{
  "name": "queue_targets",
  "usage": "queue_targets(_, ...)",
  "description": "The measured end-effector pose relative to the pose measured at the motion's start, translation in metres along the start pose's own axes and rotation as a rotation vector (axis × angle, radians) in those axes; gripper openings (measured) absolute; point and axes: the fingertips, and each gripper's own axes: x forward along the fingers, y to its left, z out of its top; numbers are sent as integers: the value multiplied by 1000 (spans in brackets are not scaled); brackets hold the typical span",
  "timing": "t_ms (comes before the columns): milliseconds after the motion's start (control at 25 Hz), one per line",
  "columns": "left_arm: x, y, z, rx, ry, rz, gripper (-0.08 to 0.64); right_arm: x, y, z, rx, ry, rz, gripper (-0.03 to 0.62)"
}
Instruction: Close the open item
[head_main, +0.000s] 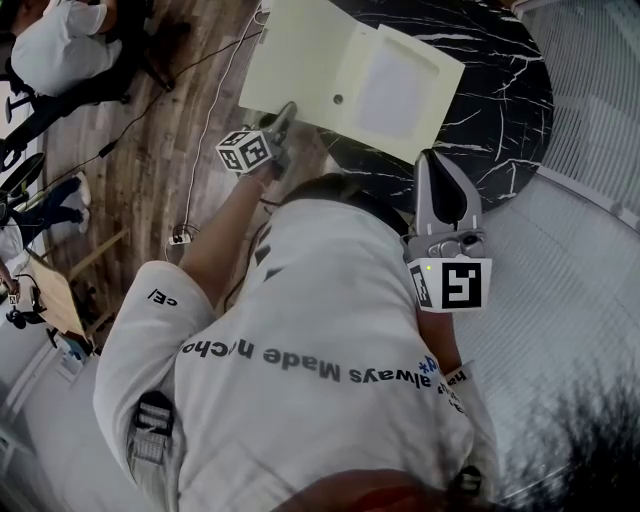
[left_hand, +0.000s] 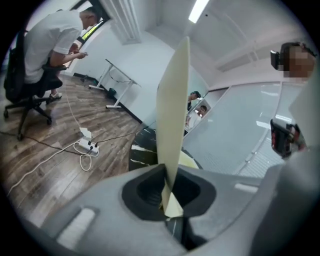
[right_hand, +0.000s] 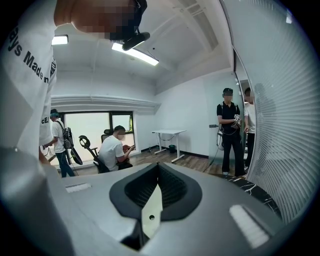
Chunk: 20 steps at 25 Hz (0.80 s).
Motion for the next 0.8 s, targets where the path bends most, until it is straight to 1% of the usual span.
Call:
queue_targets(80, 2, -15, -1, 88, 26, 9, 23, -2, -2, -2, 1, -2, -1, 0)
queue_targets(320, 14, -64, -5, 434, 138, 62, 44, -7, -10, -4, 9, -4, -8, 0)
queue_targets(480, 22, -82, -18, 641, 249, 118, 53, -10, -14, -5, 15, -4, -14, 0)
queue_targets(560, 26, -90, -20, 744, 288, 148, 57, -12, -14, -5, 16, -4, -17, 0)
queue_targets(680, 33, -99, -28, 872, 338, 185, 64, -15, -15, -6, 19, -7, -22, 0)
queue_targets(800, 41, -110, -37, 975, 385, 191, 67, -18, -17, -6, 24, -9, -25, 0)
